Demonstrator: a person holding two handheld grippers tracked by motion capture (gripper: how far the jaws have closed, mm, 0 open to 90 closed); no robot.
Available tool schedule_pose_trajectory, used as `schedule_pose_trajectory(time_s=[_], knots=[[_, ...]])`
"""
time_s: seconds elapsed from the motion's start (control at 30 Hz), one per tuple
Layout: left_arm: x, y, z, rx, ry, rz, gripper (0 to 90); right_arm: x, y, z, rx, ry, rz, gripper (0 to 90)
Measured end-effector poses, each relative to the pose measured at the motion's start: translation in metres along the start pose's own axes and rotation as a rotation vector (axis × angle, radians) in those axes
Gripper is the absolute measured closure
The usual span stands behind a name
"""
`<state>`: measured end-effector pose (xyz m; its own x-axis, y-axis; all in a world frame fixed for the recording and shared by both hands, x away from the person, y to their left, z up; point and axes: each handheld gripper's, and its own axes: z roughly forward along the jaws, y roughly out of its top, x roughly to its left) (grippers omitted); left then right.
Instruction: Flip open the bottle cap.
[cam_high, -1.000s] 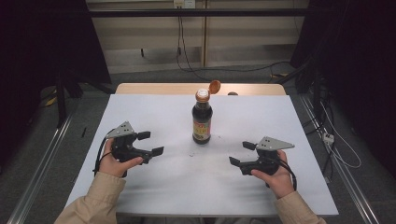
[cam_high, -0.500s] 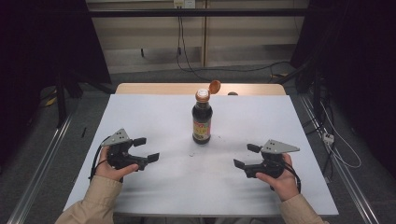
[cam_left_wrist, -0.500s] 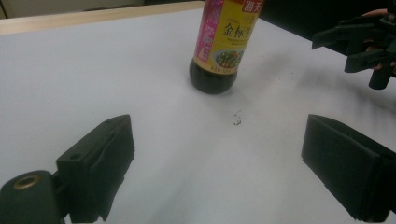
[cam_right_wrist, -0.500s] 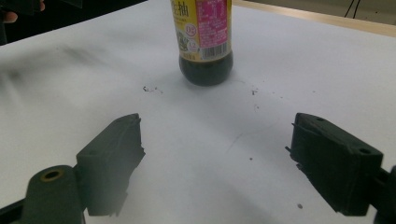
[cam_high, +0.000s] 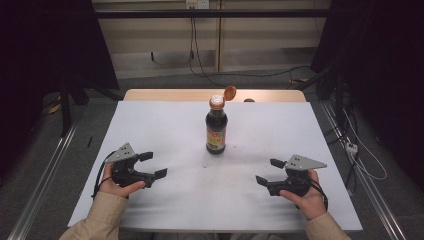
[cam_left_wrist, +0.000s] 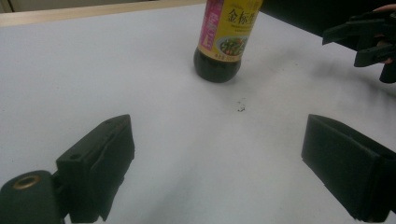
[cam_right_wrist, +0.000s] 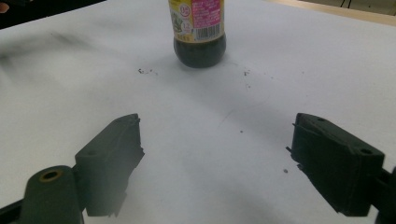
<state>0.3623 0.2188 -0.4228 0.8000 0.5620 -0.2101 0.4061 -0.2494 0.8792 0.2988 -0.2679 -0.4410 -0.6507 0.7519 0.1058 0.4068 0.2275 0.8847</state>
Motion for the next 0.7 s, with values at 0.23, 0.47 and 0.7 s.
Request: schedule_pose_trajectory(time_s=[0.23,0.47,0.7], knots=[[0.000,-0.005,-0.005,0.004,0.016,0.003,9.2,-0.001,-0.004,-0.007,0.000,-0.007,0.001,15.8],[0.000,-0.009,-0.010,-0.006,0.028,0.002,9.2,-0.001,-0.007,-0.012,-0.001,-0.017,-0.002,15.7],[0.000,-0.012,-0.015,-0.002,0.031,0.007,9.2,-0.002,-0.011,-0.017,0.001,-0.028,-0.005,15.7]])
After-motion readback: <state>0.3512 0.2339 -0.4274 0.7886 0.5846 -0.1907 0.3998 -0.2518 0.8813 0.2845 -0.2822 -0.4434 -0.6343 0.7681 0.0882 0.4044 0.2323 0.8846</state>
